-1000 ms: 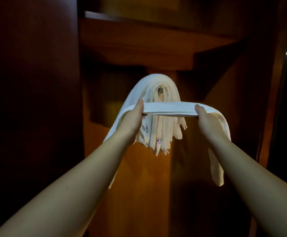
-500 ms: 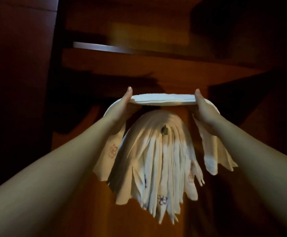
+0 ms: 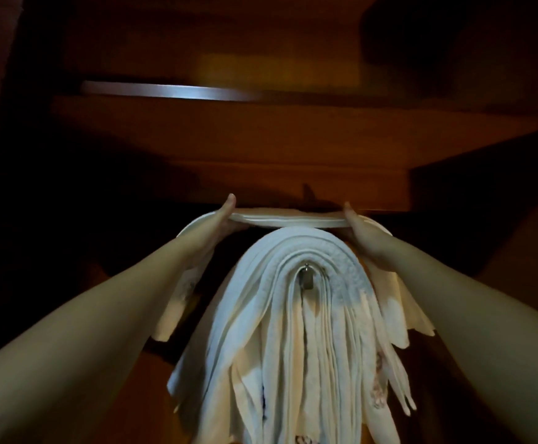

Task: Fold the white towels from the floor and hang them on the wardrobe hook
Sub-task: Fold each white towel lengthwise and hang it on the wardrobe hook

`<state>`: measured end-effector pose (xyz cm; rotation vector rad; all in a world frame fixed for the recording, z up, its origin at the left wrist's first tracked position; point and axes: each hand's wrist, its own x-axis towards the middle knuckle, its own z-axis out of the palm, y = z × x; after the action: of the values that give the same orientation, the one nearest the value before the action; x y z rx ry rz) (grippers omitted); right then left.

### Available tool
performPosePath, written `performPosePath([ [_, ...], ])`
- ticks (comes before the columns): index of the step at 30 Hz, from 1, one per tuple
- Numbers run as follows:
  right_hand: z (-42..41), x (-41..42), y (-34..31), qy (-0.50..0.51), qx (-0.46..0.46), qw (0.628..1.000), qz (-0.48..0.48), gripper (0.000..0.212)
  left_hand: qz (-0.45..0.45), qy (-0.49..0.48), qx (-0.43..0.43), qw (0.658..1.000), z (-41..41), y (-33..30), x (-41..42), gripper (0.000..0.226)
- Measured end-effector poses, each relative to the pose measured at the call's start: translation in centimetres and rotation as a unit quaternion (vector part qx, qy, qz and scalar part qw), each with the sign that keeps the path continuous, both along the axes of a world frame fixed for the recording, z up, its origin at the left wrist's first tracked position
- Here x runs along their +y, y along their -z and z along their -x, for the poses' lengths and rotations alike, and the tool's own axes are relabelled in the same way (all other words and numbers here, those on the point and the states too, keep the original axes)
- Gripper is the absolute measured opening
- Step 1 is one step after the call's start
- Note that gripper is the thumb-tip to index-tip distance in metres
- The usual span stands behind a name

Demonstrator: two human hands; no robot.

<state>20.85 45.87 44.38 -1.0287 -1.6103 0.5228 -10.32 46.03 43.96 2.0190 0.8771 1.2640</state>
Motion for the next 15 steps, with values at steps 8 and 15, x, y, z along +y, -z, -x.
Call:
performPosePath([
  [8,-0.5,2.5,-0.3,0.02,-0.035,0.999,-0.027,0.08,0.039,-0.013,-0.078,0.996,-1.3,0.4,2.2,0.077],
  [15,-1.8,4.0,3.1,-0.023,-0.086,0.996,0.007,0.069,0.016,-0.088,-0.159,0.983,-2.8,3.7,4.3,0.054],
])
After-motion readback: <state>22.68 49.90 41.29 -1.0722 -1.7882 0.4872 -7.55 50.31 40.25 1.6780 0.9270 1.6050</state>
